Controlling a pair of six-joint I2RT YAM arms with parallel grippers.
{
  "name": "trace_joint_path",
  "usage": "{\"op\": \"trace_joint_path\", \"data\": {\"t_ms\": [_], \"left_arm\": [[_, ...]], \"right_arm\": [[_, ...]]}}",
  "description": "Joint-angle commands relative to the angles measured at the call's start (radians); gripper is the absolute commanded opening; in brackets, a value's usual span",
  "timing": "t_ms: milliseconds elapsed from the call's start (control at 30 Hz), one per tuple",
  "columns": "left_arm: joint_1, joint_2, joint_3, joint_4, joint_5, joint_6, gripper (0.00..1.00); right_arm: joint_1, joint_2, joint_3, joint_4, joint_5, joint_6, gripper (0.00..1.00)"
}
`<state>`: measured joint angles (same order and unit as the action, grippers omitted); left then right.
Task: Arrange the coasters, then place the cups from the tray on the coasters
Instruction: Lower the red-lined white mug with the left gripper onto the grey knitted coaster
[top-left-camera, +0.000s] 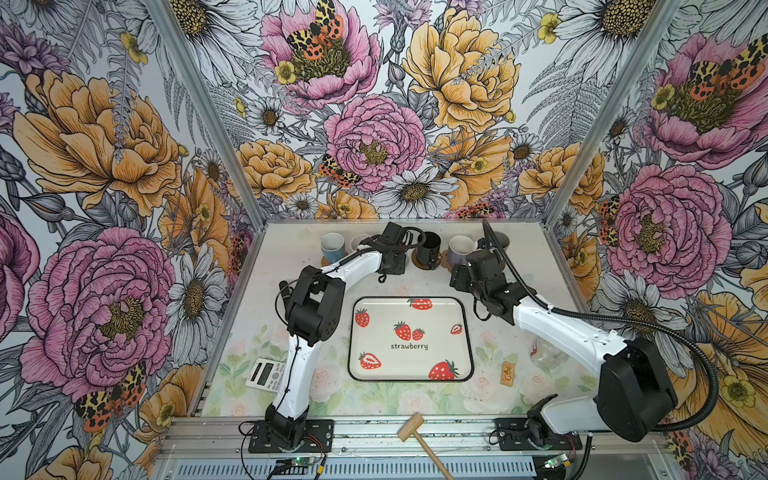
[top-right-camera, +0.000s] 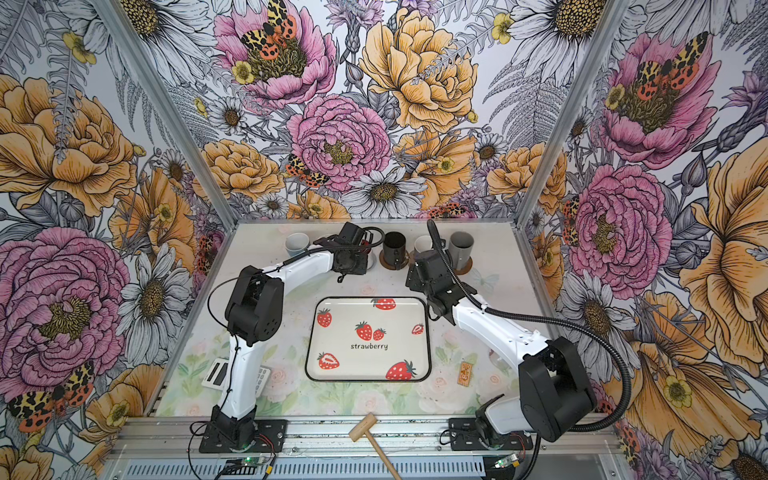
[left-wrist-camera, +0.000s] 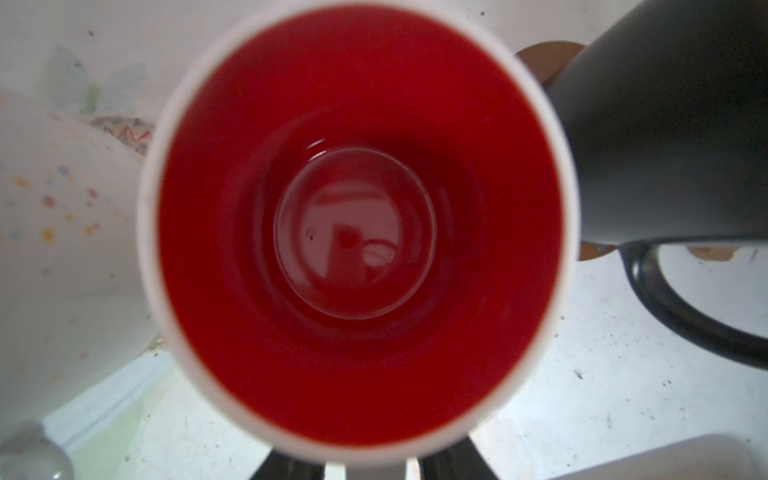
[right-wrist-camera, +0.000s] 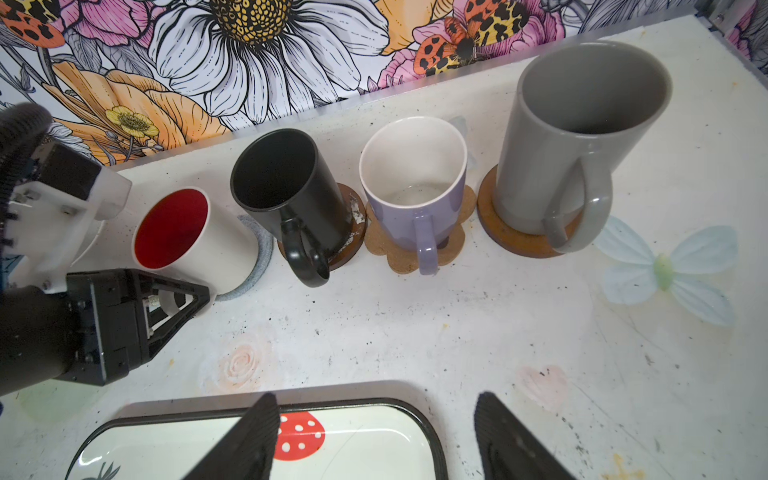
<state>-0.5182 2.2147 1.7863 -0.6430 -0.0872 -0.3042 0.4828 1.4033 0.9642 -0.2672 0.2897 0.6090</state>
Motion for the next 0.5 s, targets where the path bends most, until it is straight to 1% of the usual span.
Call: {"op": "trace_joint_path", "data": {"t_ms": [0,67,167,300,467], "left_arm": [[0.006,-0.039,0.015,0.036,0.014,0.001,0.55],[0.003,-0.055,0.006,0.036,0.011,0.001,0.63],[-0.008,-0.096,-0.016,0.036,-0.001,0.003,0.69],[-0.018,-0.189,-0.071,0.037,-0.046,0.017,0.73],[-0.028,-0.372,-0.190,0.060,-0.115,0.035,0.77]], "right_arm": [[-0.007,-0.001,0.025,0.018,-0.009,-0.012,0.76],[-0.007,-0.008,0.023,0.018,-0.013,-0.013,0.76],[-0.007,-0.028,0.017,0.018,-0.020,-0.010,0.77],[-0.007,-0.069,-0.002,0.017,-0.017,-0.010,0.78],[-0.008,-0.153,-0.042,0.017,-0.004,-0.019,0.81]]}}
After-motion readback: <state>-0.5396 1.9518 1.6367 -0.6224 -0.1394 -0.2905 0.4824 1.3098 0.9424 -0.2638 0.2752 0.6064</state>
